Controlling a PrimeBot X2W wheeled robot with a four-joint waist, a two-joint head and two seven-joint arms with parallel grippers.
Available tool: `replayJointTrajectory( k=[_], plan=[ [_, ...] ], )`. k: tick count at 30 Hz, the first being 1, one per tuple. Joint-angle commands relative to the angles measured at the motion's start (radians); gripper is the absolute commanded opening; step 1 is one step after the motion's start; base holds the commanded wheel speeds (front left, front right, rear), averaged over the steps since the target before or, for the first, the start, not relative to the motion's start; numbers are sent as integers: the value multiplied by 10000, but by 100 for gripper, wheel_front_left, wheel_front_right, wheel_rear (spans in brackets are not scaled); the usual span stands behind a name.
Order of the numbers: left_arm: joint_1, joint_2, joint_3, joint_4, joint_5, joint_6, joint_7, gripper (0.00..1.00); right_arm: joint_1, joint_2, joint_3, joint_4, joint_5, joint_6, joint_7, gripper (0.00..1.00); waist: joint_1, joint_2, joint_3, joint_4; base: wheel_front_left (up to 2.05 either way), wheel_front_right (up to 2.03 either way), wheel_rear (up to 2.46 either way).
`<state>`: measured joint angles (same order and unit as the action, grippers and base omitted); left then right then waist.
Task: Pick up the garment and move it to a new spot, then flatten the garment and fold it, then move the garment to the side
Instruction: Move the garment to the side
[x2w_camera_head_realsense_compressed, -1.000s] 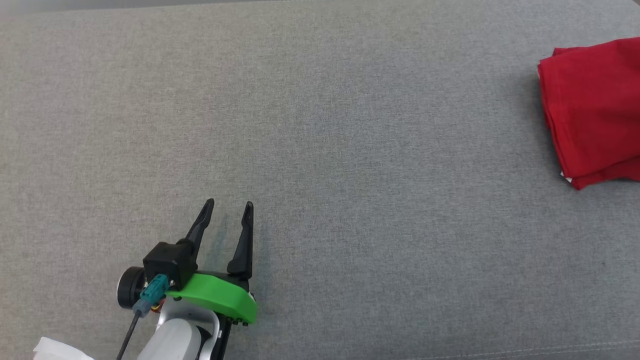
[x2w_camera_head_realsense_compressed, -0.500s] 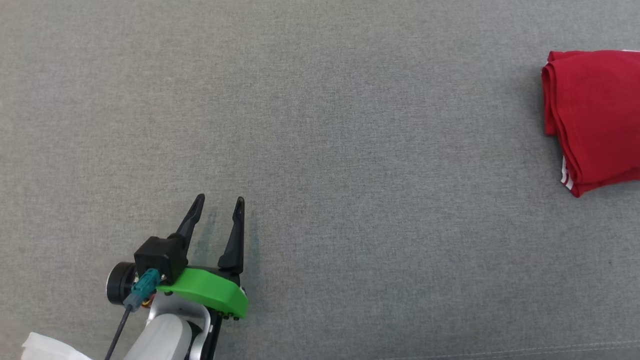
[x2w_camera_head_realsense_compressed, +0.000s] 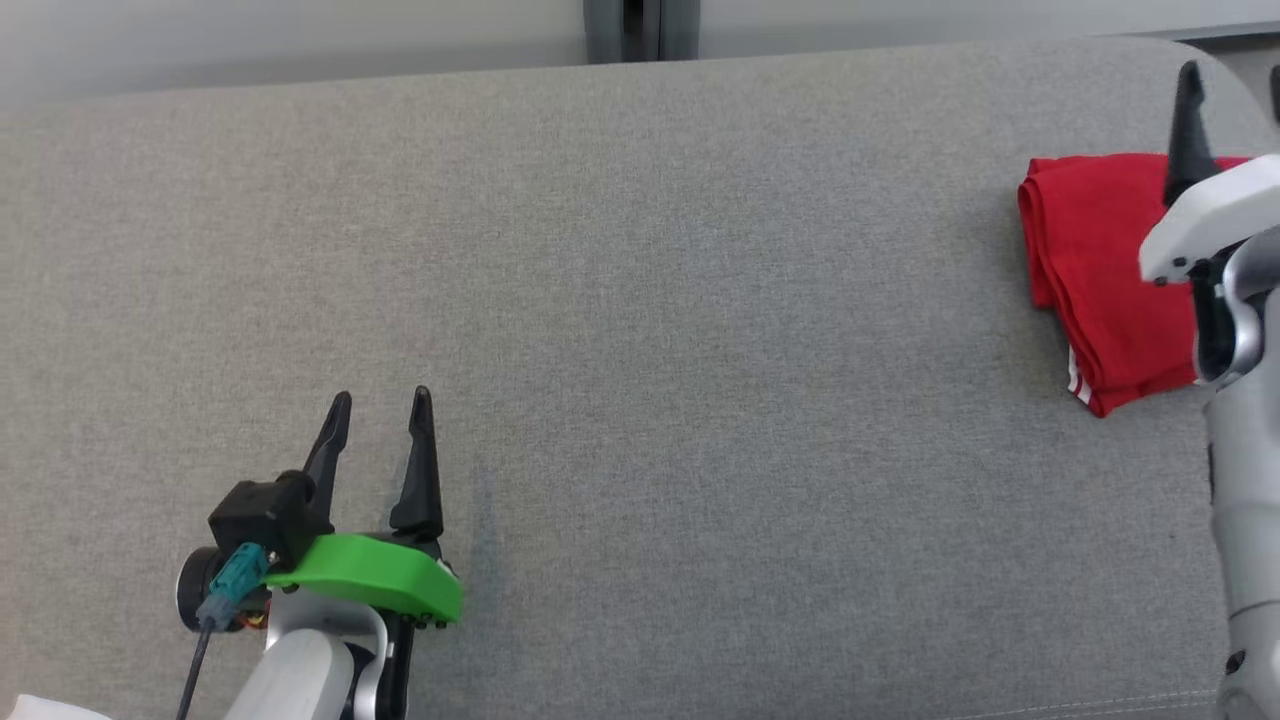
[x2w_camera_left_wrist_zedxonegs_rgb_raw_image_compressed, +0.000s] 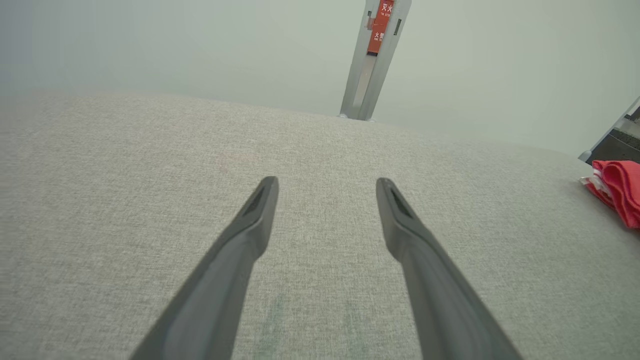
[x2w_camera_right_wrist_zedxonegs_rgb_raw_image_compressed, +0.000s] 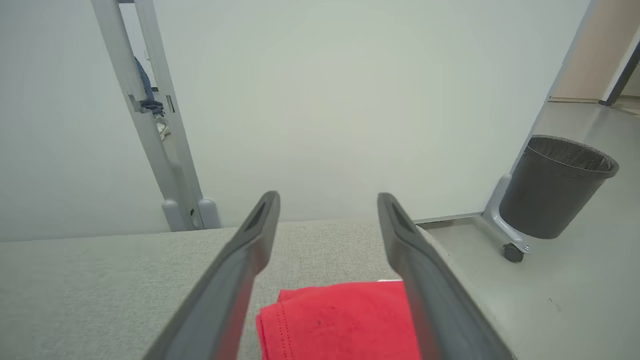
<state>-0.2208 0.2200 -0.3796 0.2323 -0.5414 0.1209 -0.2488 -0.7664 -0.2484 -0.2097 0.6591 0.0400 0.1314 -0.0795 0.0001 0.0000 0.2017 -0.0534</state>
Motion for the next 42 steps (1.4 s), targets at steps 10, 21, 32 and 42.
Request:
replayJointTrajectory(
  k=[10, 21, 32, 42],
  plan=[
    [1038, -324, 298, 398, -156, 157, -153, 100, 2926, 1594, 623, -1659, -8, -16, -906, 100, -1, 0, -1584, 279, 0, 0, 0],
    [1907, -291, 694, 355, 75, 326, -159, 100, 6243, 1963, 2018, -3432, 1416, -16, -1354, 100, -1, 0, -2246, 758, 0, 0, 0],
    [2358, -422, 895, 62, 258, 335, -162, 100, 7640, 1964, 2505, -4161, 1597, -16, -1532, 100, -1, 0, -2520, 793, 0, 0, 0],
    [2325, -375, 700, 47, 272, 184, -163, 100, 7675, 1967, 2376, -4279, 1580, -16, -1465, 100, -1, 0, -2515, 804, 0, 0, 0]
  ],
)
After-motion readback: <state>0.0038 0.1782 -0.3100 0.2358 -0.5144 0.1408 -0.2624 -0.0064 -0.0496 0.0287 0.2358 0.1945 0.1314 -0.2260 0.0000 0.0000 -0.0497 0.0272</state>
